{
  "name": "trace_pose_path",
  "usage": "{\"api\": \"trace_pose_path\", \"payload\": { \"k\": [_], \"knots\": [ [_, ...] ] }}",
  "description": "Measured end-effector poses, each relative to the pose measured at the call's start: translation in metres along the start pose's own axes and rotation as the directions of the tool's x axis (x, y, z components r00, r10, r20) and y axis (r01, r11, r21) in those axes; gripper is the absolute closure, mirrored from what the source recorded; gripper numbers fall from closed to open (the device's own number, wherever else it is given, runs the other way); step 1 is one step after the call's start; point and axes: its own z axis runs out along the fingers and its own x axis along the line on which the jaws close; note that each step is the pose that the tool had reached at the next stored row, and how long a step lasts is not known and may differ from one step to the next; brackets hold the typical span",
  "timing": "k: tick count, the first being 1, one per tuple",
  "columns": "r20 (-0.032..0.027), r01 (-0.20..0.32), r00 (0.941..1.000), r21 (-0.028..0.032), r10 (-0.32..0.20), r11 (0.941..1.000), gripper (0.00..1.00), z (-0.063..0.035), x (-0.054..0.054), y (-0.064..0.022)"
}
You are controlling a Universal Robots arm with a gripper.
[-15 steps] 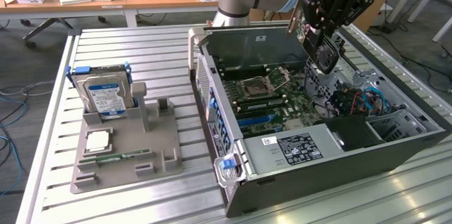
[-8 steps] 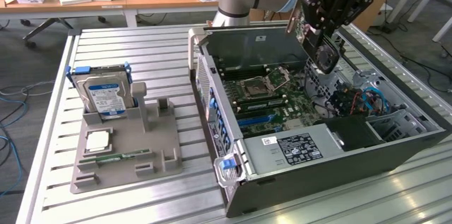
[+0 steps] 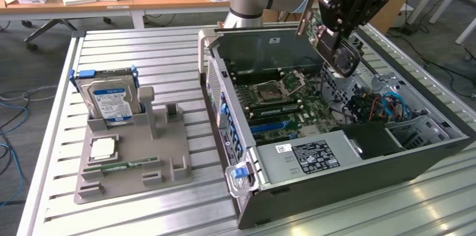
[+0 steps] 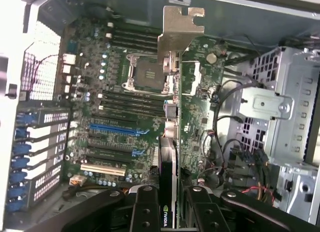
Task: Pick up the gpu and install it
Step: 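Insert the gpu into the slot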
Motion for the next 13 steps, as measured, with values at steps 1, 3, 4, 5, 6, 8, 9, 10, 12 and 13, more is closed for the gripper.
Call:
{"api": "trace_pose_path", "payload": {
  "k": [1, 3, 4, 5, 6, 8, 9, 10, 12, 13],
  "knots": [
    [-0.0005, 0.017, 0.9999, -0.0002, -0.017, 0.9999, 0.74, 0.0001, 0.0000, 0.0000],
    [-0.0015, 0.051, 0.9987, -0.0004, -0.051, 0.9987, 0.74, 0.0003, 0.0001, 0.0000],
    [-0.0021, 0.068, 0.9977, -0.0005, -0.068, 0.9977, 0.74, 0.0004, 0.0001, 0.0000],
    [-0.0026, 0.084, 0.9965, -0.0006, -0.084, 0.9965, 0.74, 0.0005, 0.0002, 0.0000],
    [-0.0032, 0.100, 0.9950, -0.0005, -0.100, 0.9950, 0.74, 0.0006, 0.0002, 0.0000],
    [-0.0043, 0.133, 0.9911, -0.0004, -0.133, 0.9911, 0.74, 0.0008, 0.0003, 0.0000],
    [-0.0048, 0.149, 0.9888, -0.0004, -0.149, 0.9888, 0.74, 0.0009, 0.0004, 0.0000],
    [-0.0054, 0.165, 0.9862, -0.0003, -0.165, 0.9862, 0.74, 0.0009, 0.0004, 0.0000],
    [-0.0066, 0.197, 0.9805, -0.0001, -0.197, 0.9805, 0.74, 0.0011, 0.0005, 0.0001],
    [-0.0072, 0.212, 0.9773, -0.0001, -0.212, 0.9773, 0.74, 0.0011, 0.0006, 0.0001]
  ]
}}
